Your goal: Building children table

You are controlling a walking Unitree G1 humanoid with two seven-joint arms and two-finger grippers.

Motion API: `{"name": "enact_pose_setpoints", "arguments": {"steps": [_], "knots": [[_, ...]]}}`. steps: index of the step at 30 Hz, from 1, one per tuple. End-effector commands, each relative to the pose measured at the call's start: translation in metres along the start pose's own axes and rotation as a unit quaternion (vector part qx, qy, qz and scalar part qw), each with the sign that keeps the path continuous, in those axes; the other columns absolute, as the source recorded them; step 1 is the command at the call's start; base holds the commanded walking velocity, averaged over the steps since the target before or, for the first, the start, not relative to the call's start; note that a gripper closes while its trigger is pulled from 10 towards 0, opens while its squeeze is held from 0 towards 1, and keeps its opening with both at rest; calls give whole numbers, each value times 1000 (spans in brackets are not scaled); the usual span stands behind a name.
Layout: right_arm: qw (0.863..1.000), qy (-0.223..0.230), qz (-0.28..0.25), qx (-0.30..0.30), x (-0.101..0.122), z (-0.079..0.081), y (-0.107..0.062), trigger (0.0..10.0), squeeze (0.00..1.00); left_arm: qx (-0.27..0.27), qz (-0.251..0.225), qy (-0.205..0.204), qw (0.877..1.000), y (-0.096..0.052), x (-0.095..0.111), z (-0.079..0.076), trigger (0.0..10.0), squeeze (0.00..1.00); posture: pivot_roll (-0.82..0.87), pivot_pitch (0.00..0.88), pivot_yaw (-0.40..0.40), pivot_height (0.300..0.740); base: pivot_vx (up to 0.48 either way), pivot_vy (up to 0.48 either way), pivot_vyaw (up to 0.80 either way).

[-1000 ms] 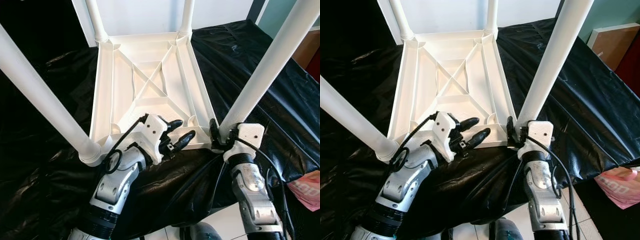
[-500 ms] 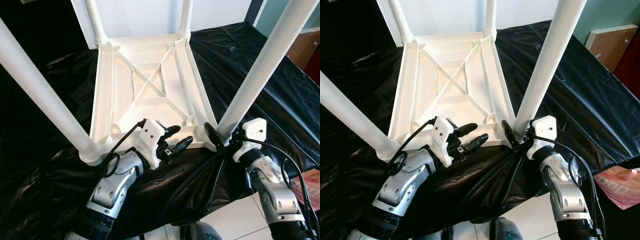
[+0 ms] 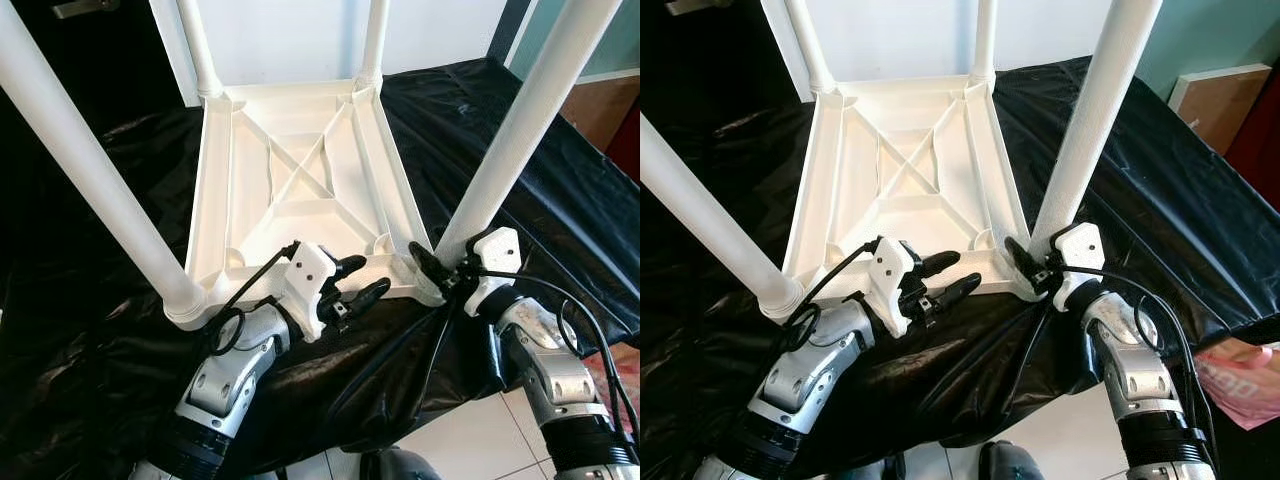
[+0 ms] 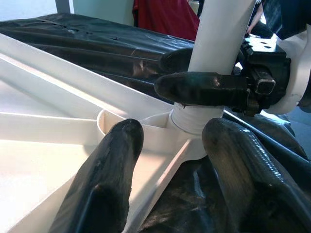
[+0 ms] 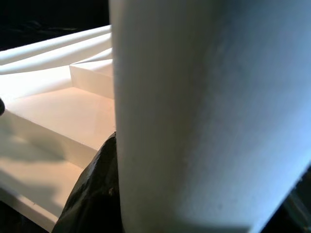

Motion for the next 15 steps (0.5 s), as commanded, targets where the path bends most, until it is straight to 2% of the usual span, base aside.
{"name": "enact_pose_setpoints", "arguments": {"steps": [1,6,7,8,12,15], "knots": [[1000,-11,-3,4,1,0,-2,0,0,-53,10,10,998,1,0,-8,10000,0,-13,55,-24,740,0,0,0],[1000,-5,2,-4,-2,-1,-5,0,0,-52,8,14,999,2,1,-7,10000,0,-4,48,-23,740,0,0,0],[1000,-2,4,-14,-4,-1,-7,10000,0,-50,8,15,999,1,2,-6,10000,0,-4,47,-22,740,0,0,0],[1000,-2,4,-14,-4,-1,-7,10000,0,-50,8,15,999,1,2,-6,10000,0,-4,47,-22,740,0,0,0],[996,23,24,-78,-12,1,-12,10000,0,-41,14,15,999,-2,-1,-1,10000,0,-7,54,-13,740,0,0,0],[996,26,27,-86,-13,1,-12,10000,0,-41,14,15,999,-2,-2,-1,10000,0,-7,54,-13,740,0,0,0]]}}
Point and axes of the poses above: a point about 5 cm out from each wrist's last joint towards the gripper, its own y axis pointing out of the wrist towards the gripper, its own x axis along the axis of the wrist's last joint, z = x × y, the point moved 3 cm from there along y, pointing out of the wrist towards the gripper, and after that the axes turned 10 degrees about -y, right-handed, at the moved point
